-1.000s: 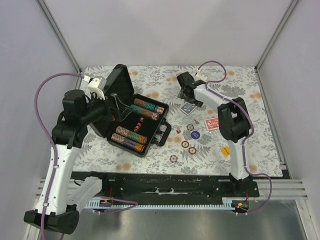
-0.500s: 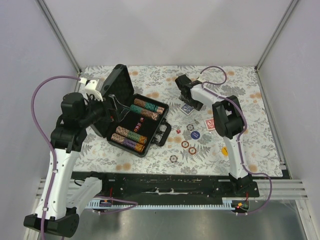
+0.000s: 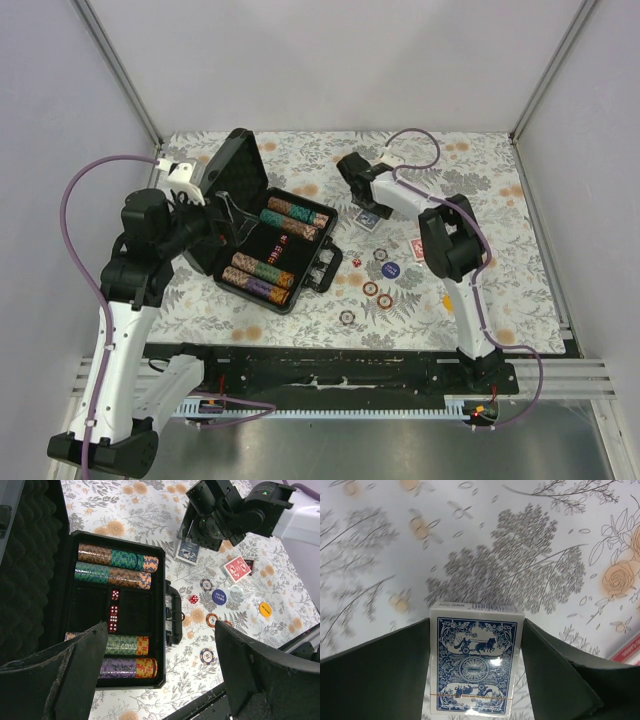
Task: Pack up texas hold em set
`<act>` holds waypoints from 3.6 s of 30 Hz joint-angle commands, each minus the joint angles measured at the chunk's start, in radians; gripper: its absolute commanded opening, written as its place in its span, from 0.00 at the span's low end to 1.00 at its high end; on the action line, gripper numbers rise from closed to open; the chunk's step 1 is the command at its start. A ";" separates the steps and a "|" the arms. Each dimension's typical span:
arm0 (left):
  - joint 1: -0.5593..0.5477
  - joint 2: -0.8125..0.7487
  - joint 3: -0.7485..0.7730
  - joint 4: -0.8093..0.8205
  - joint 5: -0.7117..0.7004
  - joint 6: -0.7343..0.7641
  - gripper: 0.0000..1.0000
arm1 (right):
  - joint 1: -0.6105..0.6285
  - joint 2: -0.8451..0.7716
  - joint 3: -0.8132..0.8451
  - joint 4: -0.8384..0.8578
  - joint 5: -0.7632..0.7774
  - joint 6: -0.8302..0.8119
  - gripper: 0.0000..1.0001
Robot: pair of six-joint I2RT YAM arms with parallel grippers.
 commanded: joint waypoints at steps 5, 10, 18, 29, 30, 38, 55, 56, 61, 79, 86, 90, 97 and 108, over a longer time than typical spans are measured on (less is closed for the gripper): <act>-0.002 -0.033 -0.012 -0.008 -0.033 -0.021 0.92 | 0.215 -0.224 0.060 0.043 0.199 -0.064 0.56; -0.002 -0.070 -0.009 -0.028 -0.093 -0.016 0.92 | 0.320 -0.239 0.095 0.069 0.240 -0.090 0.55; -0.002 -0.156 -0.014 -0.068 -0.243 -0.019 0.91 | 0.412 -0.158 0.116 0.074 0.229 -0.021 0.54; -0.003 -0.229 -0.031 -0.091 -0.263 -0.032 0.91 | 0.480 -0.026 0.176 0.043 0.246 0.094 0.53; -0.002 -0.232 -0.031 -0.091 -0.263 -0.030 0.91 | 0.484 -0.012 0.185 0.035 0.248 0.103 0.53; -0.002 -0.240 -0.044 -0.092 -0.262 -0.027 0.91 | 0.510 0.074 0.225 -0.051 0.291 0.180 0.49; -0.003 -0.268 -0.064 -0.094 -0.252 -0.024 0.91 | 0.561 0.148 0.262 -0.204 0.246 0.303 0.54; -0.002 -0.268 -0.064 -0.094 -0.251 -0.027 0.91 | 0.564 0.145 0.258 -0.207 0.231 0.304 0.55; -0.002 -0.271 -0.069 -0.092 -0.251 -0.029 0.91 | 0.570 0.119 0.239 -0.218 0.216 0.323 0.69; -0.002 -0.269 -0.058 -0.101 -0.246 -0.027 0.91 | 0.564 0.007 0.250 -0.151 0.320 0.094 0.85; -0.002 -0.269 -0.057 -0.103 -0.257 -0.029 0.91 | 0.535 0.039 0.225 -0.031 0.205 -0.009 0.51; -0.002 -0.268 -0.057 -0.108 -0.259 -0.029 0.91 | 0.507 0.077 0.216 -0.032 0.151 0.008 0.41; -0.002 -0.263 -0.054 -0.111 -0.269 -0.027 0.91 | 0.506 0.108 0.124 -0.041 0.042 0.066 0.38; -0.002 -0.262 -0.057 -0.112 -0.272 -0.030 0.91 | 0.504 0.079 0.182 -0.075 0.122 0.031 0.41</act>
